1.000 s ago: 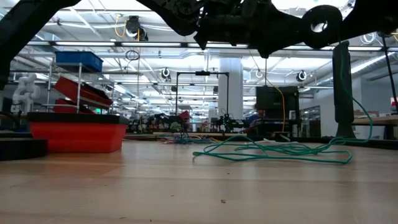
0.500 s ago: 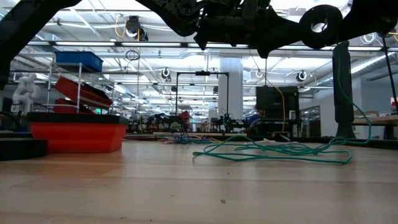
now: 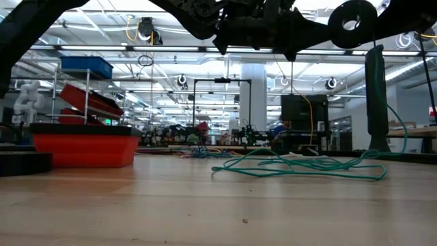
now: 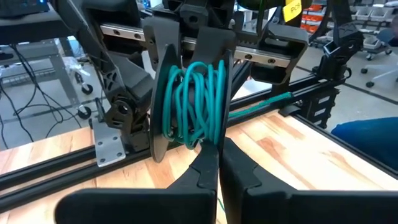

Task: Coil cords
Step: Coil the green wire onto the spool

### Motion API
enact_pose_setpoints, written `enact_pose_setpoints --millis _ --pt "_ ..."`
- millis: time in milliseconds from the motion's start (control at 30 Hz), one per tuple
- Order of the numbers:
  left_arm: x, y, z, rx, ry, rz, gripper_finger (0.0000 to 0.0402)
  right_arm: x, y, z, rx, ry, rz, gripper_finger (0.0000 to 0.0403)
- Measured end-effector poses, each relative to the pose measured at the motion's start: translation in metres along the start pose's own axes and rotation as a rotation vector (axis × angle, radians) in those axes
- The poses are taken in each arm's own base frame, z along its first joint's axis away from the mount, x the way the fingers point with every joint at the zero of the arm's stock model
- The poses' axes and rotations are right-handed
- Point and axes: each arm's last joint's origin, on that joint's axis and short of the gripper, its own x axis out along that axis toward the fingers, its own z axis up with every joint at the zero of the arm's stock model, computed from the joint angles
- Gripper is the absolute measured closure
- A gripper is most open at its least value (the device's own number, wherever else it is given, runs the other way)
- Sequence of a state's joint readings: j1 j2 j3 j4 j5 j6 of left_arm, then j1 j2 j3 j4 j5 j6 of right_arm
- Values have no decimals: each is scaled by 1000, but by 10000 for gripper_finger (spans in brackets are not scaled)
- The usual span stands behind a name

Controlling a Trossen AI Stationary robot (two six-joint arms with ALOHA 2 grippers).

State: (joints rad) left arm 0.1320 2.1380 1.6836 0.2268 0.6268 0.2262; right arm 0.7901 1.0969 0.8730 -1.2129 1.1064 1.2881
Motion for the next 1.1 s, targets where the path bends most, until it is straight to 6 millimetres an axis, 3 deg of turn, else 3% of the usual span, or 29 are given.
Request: enact_pose_setpoints --millis 600,1100 --pt "-4 3 0 16 -22 -82 401 -7 1 -1 -37 -75 20 341" --pt "-8 4 0 21 -55 -201 401 -18 2 -1 -21 -196 66 340"
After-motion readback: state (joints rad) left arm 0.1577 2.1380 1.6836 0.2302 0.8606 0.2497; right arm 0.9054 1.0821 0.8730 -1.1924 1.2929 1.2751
